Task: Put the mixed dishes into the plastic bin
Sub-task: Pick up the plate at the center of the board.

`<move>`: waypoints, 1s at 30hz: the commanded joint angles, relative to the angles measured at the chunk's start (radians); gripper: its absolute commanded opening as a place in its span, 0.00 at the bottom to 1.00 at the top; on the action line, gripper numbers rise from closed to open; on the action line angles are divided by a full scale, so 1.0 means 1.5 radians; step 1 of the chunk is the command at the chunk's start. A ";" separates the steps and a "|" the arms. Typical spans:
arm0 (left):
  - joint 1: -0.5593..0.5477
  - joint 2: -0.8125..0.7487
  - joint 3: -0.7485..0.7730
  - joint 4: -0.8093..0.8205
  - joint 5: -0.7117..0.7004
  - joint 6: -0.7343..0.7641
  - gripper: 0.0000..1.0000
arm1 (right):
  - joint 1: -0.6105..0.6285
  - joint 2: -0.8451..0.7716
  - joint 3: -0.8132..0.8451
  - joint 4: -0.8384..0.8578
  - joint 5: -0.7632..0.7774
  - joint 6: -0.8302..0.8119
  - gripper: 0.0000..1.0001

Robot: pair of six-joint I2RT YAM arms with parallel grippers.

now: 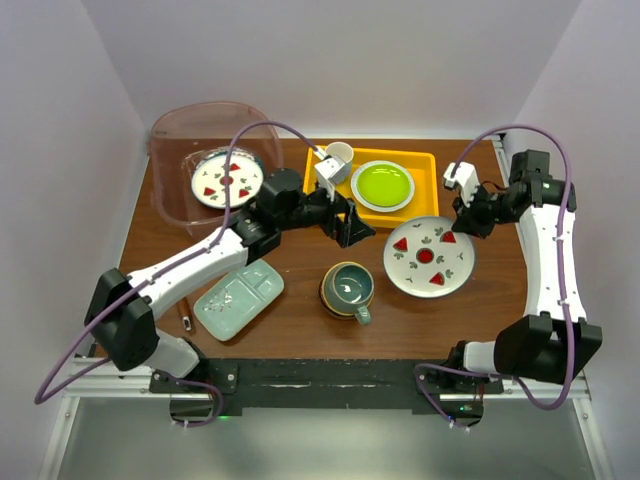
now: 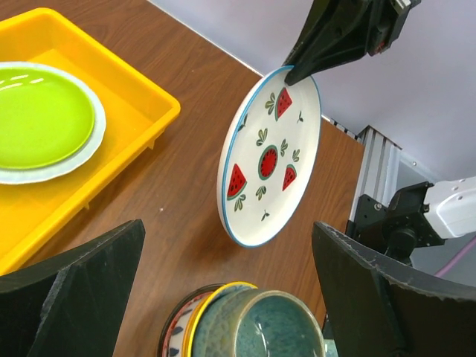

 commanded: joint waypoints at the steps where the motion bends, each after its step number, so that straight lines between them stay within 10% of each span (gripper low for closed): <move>1: -0.016 0.042 0.056 0.059 0.001 0.049 0.99 | 0.009 -0.033 0.046 -0.010 -0.064 0.008 0.00; 18: -0.100 0.222 0.208 -0.031 -0.078 0.157 0.86 | 0.021 -0.036 0.077 -0.021 -0.103 0.039 0.00; 22: -0.102 0.242 0.237 -0.059 -0.080 0.165 0.63 | 0.022 -0.038 0.075 -0.021 -0.111 0.041 0.00; 27: -0.102 0.235 0.238 -0.059 -0.067 0.158 0.01 | 0.022 -0.039 0.073 -0.019 -0.121 0.050 0.00; 30: -0.101 0.217 0.231 -0.054 -0.069 0.143 0.00 | 0.022 -0.040 0.072 -0.018 -0.126 0.063 0.00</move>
